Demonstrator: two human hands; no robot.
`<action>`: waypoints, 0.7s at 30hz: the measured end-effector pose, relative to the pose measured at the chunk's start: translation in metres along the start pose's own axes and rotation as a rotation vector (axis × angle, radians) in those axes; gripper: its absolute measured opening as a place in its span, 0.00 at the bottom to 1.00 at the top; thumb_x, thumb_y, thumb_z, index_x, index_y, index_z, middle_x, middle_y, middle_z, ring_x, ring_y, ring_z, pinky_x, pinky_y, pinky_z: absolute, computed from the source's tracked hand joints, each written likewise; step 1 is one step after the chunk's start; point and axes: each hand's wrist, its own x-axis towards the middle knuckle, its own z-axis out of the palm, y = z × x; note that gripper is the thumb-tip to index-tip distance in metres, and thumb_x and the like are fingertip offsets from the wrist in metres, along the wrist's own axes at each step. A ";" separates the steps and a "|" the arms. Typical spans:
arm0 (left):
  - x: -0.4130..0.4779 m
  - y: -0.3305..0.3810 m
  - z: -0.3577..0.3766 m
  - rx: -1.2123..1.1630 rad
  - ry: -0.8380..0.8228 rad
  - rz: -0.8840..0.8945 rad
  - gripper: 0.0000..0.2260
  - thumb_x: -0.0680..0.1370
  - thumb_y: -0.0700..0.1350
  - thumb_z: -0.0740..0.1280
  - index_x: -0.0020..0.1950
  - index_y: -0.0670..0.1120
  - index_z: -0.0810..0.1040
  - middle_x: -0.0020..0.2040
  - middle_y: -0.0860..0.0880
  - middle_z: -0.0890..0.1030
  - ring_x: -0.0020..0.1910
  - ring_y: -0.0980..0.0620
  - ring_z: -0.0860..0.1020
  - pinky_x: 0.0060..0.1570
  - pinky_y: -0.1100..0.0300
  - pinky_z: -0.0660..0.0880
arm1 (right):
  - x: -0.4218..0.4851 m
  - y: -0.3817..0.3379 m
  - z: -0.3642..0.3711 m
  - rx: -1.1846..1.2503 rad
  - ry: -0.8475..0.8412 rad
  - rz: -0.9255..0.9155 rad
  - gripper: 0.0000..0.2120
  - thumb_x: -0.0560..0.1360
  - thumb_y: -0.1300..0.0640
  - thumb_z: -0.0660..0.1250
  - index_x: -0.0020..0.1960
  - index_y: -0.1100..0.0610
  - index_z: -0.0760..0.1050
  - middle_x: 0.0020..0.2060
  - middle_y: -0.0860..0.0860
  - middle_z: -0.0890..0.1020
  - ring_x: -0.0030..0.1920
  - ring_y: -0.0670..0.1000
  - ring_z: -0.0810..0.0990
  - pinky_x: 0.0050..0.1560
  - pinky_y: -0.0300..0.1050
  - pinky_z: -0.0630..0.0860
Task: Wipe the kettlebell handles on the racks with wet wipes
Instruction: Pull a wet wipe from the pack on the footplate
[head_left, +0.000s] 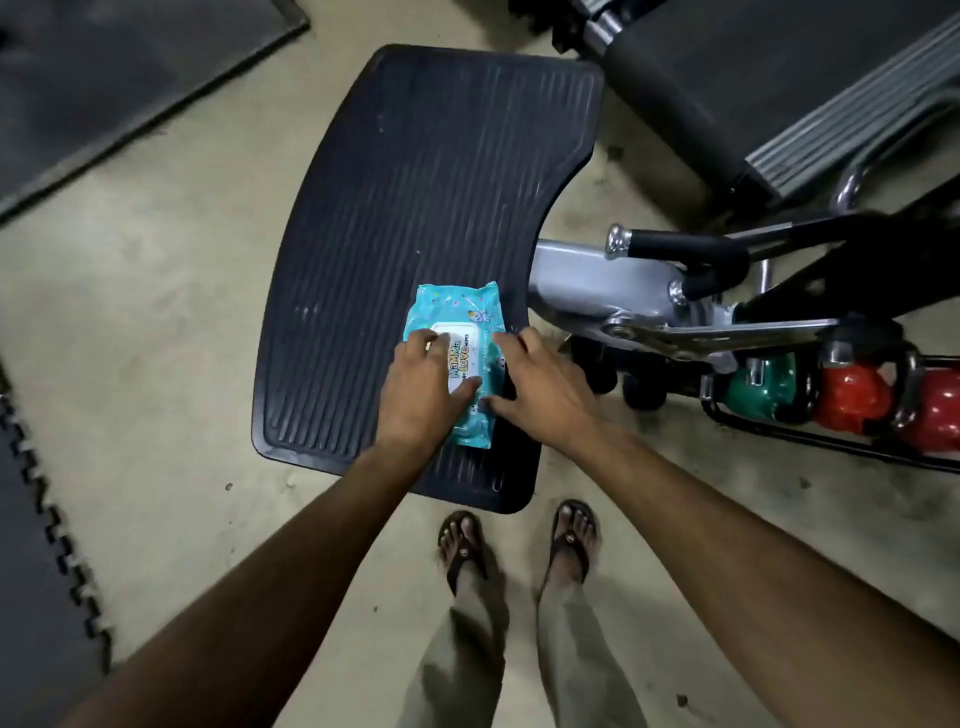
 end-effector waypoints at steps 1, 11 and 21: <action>0.003 0.001 0.002 0.000 0.014 -0.006 0.31 0.78 0.56 0.73 0.76 0.42 0.70 0.71 0.44 0.71 0.69 0.43 0.69 0.65 0.47 0.74 | 0.003 0.000 0.002 -0.004 -0.003 -0.005 0.35 0.73 0.43 0.74 0.74 0.55 0.65 0.62 0.55 0.72 0.62 0.58 0.76 0.54 0.53 0.77; 0.019 0.018 -0.005 0.029 0.068 -0.101 0.28 0.76 0.57 0.73 0.69 0.43 0.72 0.65 0.43 0.72 0.65 0.44 0.72 0.54 0.49 0.76 | 0.008 0.000 0.008 0.029 -0.009 0.013 0.37 0.72 0.43 0.76 0.74 0.53 0.64 0.61 0.54 0.71 0.62 0.56 0.77 0.53 0.53 0.78; 0.018 -0.022 -0.024 -0.118 0.076 -0.007 0.29 0.78 0.33 0.64 0.79 0.46 0.66 0.77 0.43 0.69 0.71 0.41 0.73 0.65 0.42 0.76 | 0.011 -0.007 0.001 -0.018 -0.014 0.020 0.31 0.73 0.43 0.73 0.69 0.54 0.68 0.58 0.54 0.72 0.59 0.57 0.77 0.52 0.51 0.77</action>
